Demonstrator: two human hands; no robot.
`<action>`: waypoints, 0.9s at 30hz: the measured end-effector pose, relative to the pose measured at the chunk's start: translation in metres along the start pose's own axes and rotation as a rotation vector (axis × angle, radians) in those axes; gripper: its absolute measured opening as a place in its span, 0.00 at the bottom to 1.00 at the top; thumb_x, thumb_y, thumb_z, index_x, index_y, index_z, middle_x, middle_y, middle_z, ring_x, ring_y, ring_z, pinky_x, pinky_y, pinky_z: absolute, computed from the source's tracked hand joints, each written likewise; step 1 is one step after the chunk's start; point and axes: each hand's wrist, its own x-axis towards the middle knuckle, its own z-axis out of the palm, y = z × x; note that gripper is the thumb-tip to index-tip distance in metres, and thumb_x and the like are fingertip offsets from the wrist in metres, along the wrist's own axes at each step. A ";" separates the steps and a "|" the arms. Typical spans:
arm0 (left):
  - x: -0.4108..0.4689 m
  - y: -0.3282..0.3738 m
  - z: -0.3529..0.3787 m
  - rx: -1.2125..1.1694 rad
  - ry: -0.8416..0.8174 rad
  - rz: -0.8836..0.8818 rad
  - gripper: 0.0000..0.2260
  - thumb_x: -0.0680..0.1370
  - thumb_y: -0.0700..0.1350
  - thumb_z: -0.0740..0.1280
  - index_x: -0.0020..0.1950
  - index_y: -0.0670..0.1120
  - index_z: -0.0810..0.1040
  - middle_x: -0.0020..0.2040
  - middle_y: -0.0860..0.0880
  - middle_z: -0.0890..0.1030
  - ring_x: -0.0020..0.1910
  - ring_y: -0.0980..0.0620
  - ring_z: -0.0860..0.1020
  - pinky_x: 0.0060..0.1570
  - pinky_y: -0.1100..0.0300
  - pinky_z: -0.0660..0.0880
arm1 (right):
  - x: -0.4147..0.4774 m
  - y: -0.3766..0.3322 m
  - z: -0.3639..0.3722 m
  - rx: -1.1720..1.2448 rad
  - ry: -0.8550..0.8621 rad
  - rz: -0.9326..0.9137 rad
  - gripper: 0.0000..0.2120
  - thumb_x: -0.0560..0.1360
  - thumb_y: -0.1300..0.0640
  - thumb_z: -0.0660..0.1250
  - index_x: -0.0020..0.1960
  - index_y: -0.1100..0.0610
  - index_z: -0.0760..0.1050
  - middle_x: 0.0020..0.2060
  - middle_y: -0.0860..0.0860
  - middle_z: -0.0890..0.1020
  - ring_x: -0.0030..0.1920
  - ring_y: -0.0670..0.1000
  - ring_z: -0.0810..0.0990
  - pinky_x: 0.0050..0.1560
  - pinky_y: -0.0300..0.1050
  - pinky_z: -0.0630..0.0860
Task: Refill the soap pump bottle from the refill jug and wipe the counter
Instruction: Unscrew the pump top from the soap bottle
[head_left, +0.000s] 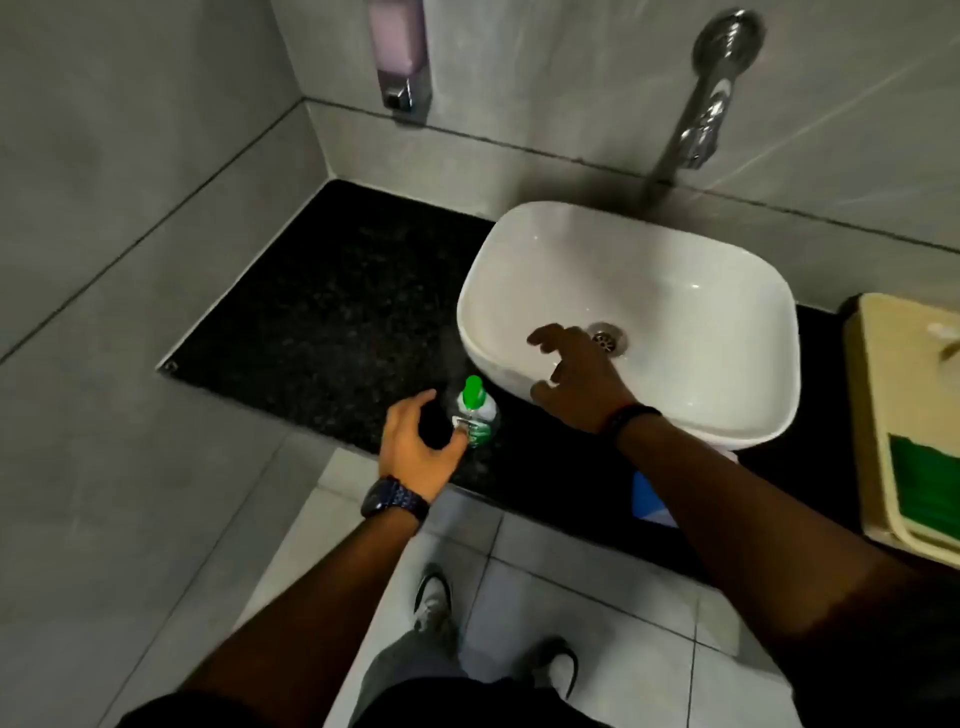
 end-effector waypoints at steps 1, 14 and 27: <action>0.002 -0.006 0.005 -0.007 -0.040 -0.028 0.27 0.66 0.44 0.76 0.63 0.45 0.74 0.59 0.41 0.74 0.57 0.42 0.76 0.57 0.51 0.75 | 0.002 0.001 0.011 0.019 -0.047 0.007 0.23 0.65 0.59 0.70 0.58 0.53 0.72 0.52 0.55 0.75 0.48 0.57 0.78 0.52 0.49 0.73; 0.019 -0.022 0.034 -0.170 -0.205 -0.186 0.37 0.56 0.48 0.82 0.62 0.48 0.73 0.57 0.49 0.73 0.57 0.47 0.76 0.56 0.46 0.76 | 0.030 -0.009 0.072 -0.014 -0.090 0.036 0.09 0.64 0.48 0.72 0.36 0.52 0.76 0.33 0.49 0.77 0.37 0.52 0.76 0.38 0.44 0.70; 0.027 0.018 0.022 -0.076 -0.083 0.031 0.32 0.57 0.58 0.74 0.60 0.61 0.71 0.51 0.55 0.74 0.51 0.50 0.79 0.48 0.50 0.80 | 0.033 -0.033 0.033 0.034 -0.032 -0.068 0.11 0.70 0.52 0.70 0.44 0.60 0.80 0.38 0.56 0.78 0.40 0.52 0.75 0.43 0.47 0.72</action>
